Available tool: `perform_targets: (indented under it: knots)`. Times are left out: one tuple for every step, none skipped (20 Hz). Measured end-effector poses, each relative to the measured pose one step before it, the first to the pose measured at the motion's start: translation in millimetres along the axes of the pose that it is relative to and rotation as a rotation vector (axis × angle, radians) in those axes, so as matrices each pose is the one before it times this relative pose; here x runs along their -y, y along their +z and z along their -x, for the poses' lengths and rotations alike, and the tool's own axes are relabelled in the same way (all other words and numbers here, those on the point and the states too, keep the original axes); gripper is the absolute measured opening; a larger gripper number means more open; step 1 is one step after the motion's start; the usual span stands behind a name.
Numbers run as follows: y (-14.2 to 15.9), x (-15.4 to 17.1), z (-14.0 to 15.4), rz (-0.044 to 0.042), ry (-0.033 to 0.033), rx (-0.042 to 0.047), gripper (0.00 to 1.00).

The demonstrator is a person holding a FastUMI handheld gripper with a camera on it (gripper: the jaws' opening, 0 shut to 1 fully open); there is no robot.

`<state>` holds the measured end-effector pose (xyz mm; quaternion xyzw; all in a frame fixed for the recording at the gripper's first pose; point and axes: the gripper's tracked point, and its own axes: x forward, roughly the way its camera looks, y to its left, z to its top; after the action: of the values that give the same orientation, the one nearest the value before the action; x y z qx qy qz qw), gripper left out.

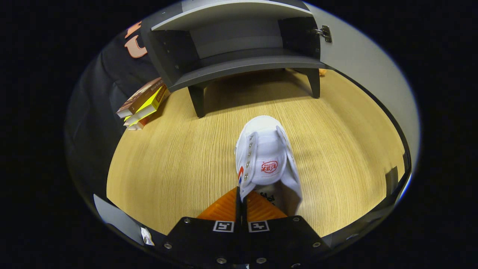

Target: Open the shoe cabinet door, grab the shoes and put them into the shoe cabinet, then close the shoe cabinet door.

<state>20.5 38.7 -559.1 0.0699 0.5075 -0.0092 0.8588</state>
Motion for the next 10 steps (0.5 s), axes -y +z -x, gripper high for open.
perform_targets:
  knots:
    - [2.24, 0.58, 1.68, 0.00628, -0.00357, 0.00338, 0.00]
    - [2.67, 0.48, 3.14, 0.00890, -0.00177, 0.00921, 0.00]
    - [3.94, 0.47, 3.65, 0.00926, -0.00107, 0.01352, 0.00]
    - [4.22, -0.27, 4.99, 0.01085, -0.00095, 0.01620, 0.00]
    - [6.61, -0.30, 5.00, 0.00692, -0.00063, 0.01916, 0.00]
    - [4.77, 0.06, 4.94, 0.00405, 0.00055, 0.01531, 0.00]
    - [5.96, 0.28, 5.11, 0.00055, 0.00190, 0.01158, 0.00]
    - [6.29, 0.49, 5.55, -0.00213, 0.00047, 0.01123, 0.00]
    - [6.31, 1.38, 6.28, -0.00404, 0.00158, 0.01345, 0.00]
    - [7.73, 0.59, 7.33, -0.00506, 0.00281, 0.01762, 0.00]
